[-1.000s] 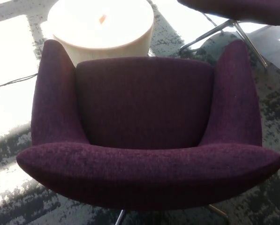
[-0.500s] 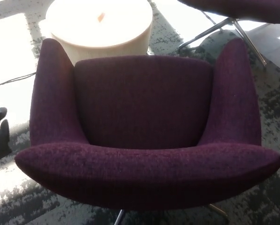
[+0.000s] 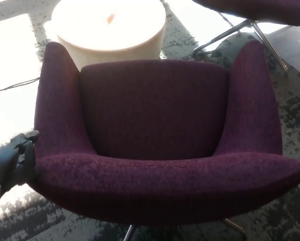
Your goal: The robot stands in front of a sofa and uses its left hand to push the left side of the sofa
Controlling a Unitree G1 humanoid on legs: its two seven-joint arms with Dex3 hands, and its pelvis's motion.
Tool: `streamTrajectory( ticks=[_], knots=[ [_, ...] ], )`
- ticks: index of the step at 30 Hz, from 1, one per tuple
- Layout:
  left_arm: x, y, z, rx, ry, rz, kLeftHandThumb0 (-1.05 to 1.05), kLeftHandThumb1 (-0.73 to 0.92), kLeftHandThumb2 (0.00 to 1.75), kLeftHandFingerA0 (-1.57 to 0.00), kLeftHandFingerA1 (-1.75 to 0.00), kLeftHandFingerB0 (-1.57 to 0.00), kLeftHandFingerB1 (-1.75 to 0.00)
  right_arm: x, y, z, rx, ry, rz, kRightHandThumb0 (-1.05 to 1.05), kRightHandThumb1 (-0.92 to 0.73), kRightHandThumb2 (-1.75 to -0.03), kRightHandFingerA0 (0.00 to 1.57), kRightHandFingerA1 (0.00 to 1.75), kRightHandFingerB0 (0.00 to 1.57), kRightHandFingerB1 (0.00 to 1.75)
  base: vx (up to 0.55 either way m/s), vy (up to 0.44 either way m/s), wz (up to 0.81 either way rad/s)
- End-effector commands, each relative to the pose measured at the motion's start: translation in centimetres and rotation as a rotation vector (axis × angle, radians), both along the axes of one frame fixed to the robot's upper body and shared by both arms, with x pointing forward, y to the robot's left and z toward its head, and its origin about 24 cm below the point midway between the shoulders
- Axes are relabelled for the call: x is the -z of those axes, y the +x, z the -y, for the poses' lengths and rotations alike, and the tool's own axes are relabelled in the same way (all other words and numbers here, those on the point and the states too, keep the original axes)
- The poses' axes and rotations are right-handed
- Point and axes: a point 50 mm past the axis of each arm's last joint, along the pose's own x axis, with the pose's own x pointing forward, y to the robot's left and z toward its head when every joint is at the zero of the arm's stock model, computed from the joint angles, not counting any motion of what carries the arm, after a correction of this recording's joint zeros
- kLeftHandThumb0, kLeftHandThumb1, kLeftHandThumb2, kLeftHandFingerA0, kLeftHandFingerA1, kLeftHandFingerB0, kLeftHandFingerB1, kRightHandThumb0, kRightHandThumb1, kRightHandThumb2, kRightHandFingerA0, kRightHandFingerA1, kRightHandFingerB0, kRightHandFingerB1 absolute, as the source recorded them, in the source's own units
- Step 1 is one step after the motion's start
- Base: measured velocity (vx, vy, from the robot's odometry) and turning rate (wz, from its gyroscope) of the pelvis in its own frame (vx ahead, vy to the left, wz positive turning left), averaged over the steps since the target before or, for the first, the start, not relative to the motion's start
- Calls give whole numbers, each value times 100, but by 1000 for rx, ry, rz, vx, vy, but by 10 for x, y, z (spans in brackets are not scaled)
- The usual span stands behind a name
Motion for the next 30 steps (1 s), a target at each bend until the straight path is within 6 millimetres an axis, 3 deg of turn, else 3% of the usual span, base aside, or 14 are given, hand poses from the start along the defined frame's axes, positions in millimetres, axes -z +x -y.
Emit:
streamTrajectory(
  ticks=[1, 6, 8, 12, 19, 22, 23, 30],
  knots=[
    [16, -11, 11, 58, 13, -49, -96, 89, 124, -9, -17, -9, -14, -2, 0, 5, -8, -29, 17, -98, -60, -140, 59, 115, 0, 83, 0, 0, 0],
    [14, -7, 26, 128, -8, -29, -97, 87, 123, -9, -18, -9, -13, -4, 6, 6, -23, -53, 31, -91, -57, -136, 50, 108, 0, 81, 0, 0, 0],
    [10, -7, 43, 239, -26, 13, -97, 86, 122, -10, -19, -9, -12, -5, 8, 6, -31, -59, 39, -92, -59, -138, 60, 113, 0, 80, 0, 0, 0],
    [9, -11, 65, 336, -40, 51, -92, 83, 120, -9, -26, -9, -19, -4, 7, 5, -53, -87, 45, -88, -59, -138, 42, 103, 0, 78, 0, 0, 2],
    [-1, -24, 105, 534, -77, 94, -92, 90, 122, -6, -17, -6, -13, -4, 6, 5, -69, -108, 39, -79, -54, -133, 39, 98, 4, 77, 0, 0, 4],
    [-1, -31, 112, 556, -83, 79, -95, 88, 121, -8, -15, -8, -14, -4, 6, 6, -73, -114, 42, -80, -56, -134, 39, 98, 3, 77, 0, 0, 0],
    [0, -34, 114, 568, -86, 61, -88, 83, 120, 0, -14, -1, -15, -4, 6, 7, -71, -111, 46, -85, -59, -137, 40, 101, 0, 77, 0, 0, 0],
    [3, -44, 117, 606, -70, 41, -89, 85, 120, -6, -20, -7, -20, -5, 8, 6, -67, -107, 45, -82, -58, -136, 39, 100, 1, 78, 0, 0, 0]
  ],
)
